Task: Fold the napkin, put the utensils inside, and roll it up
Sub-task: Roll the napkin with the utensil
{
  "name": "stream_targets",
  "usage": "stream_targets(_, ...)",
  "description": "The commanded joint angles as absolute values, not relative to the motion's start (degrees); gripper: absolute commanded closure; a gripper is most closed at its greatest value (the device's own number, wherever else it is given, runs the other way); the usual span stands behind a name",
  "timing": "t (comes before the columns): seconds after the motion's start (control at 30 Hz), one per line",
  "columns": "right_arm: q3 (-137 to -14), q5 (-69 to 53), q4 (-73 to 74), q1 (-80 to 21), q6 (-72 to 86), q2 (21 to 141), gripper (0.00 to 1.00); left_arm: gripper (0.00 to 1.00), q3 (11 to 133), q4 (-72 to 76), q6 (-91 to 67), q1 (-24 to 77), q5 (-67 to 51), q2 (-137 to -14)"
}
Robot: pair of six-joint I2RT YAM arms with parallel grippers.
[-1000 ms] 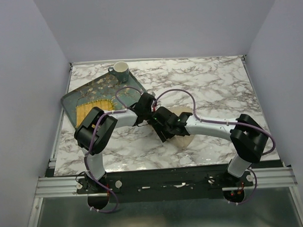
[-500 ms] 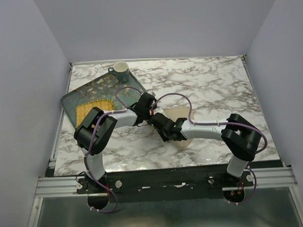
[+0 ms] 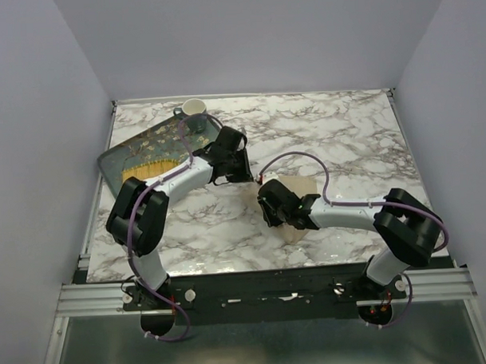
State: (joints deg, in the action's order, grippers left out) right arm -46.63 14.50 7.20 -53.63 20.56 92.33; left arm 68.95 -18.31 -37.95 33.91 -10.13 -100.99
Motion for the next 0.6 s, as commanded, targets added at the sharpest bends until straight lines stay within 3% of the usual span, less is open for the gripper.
stream_targets(0.0, -41.4, 7.4, 7.9, -51.8, 21.3, 93.1, 0.87, 0.87, 72.2, -22.7, -33.8, 33.3, -14.2, -102.4)
stream_targets(0.33, -40.3, 3.3, 6.9, -49.5, 21.4, 92.6, 0.91, 0.97, 75.8, -24.8, -29.7, 34.4, -14.0, -107.5)
stream_targets(0.57, -38.4, 1.4, 5.5, -48.3, 22.9, 90.2, 0.91, 0.98, 81.6, -30.6, -25.2, 37.0, -9.0, -114.3)
